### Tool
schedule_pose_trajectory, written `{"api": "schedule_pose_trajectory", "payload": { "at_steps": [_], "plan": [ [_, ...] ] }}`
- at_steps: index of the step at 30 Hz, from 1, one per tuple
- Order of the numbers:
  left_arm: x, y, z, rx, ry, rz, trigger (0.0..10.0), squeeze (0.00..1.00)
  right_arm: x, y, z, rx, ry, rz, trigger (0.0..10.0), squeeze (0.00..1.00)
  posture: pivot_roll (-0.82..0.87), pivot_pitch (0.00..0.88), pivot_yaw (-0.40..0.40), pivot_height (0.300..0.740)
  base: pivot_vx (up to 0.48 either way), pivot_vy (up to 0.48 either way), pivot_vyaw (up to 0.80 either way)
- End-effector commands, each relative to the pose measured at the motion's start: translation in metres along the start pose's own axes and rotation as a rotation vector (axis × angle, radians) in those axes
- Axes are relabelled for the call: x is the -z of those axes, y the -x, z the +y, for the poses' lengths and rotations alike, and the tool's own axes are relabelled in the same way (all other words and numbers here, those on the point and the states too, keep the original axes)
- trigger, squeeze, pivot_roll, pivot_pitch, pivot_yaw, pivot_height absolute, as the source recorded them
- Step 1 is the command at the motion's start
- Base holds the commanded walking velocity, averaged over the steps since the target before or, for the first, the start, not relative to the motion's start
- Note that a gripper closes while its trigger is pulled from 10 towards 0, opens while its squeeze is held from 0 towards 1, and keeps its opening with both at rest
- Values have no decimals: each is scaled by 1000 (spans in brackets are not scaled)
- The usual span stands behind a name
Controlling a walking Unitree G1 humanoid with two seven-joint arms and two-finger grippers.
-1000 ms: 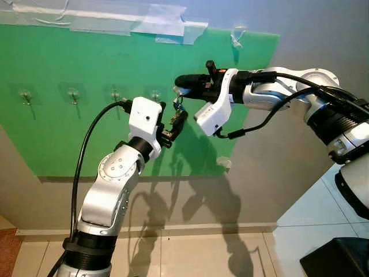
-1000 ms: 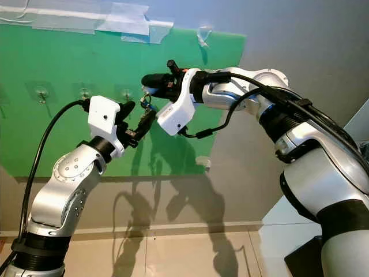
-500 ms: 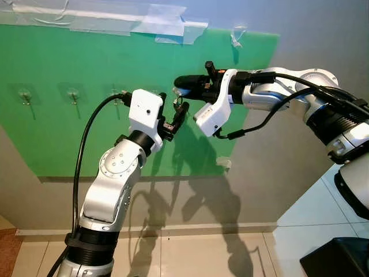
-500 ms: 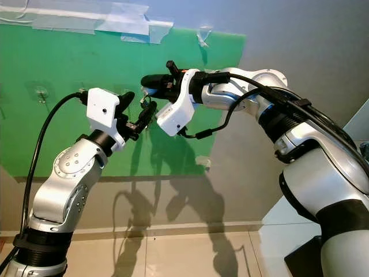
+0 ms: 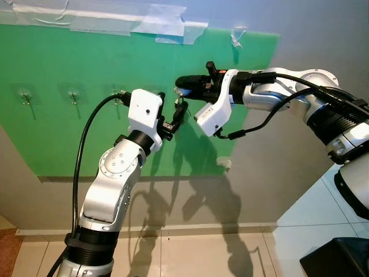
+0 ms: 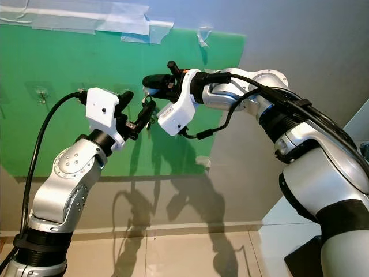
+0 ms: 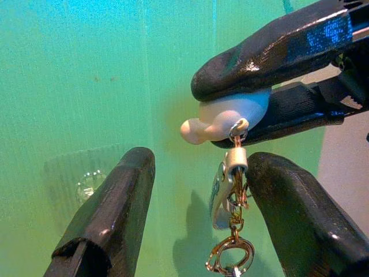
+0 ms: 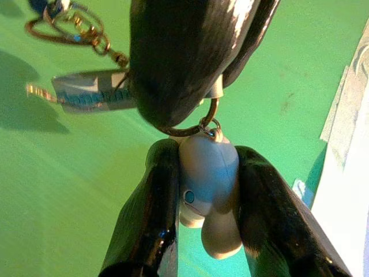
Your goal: Hang keys on a hook
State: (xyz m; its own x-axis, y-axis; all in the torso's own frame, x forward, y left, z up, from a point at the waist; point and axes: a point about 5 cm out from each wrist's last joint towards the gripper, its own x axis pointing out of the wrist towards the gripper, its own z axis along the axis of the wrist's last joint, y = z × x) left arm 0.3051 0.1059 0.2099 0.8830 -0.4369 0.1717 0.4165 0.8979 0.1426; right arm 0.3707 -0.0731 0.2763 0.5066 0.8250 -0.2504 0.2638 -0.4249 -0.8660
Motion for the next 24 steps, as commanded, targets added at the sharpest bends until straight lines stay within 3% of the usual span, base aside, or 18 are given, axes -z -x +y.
{"api": "schedule_pose_trajectory", "payload": {
  "at_steps": [1,10,11,13,14,24],
  "plan": [
    [-10,-2,-1,2,-21,-39,5804,0,6,3,-7,9,20,21,0,0,-70,0,-31,740,0,0,0],
    [-9,-2,0,0,-19,-36,5961,0,7,2,-7,6,18,26,0,0,-70,0,-32,740,0,0,0],
    [-9,-2,0,1,-17,-36,4510,0,7,2,-7,8,19,24,0,0,-70,0,-32,740,0,0,0],
    [-9,-2,0,1,-16,-36,4510,0,7,2,-8,10,20,23,0,0,-71,0,-32,740,0,0,0],
    [-9,-2,0,3,-17,-38,0,0,6,2,-9,13,18,20,0,0,-71,0,-32,740,0,0,0],
    [-11,-4,-2,19,-17,-50,0,0,6,2,-10,20,15,15,0,0,-77,0,-27,740,0,0,0]
  ]
}}
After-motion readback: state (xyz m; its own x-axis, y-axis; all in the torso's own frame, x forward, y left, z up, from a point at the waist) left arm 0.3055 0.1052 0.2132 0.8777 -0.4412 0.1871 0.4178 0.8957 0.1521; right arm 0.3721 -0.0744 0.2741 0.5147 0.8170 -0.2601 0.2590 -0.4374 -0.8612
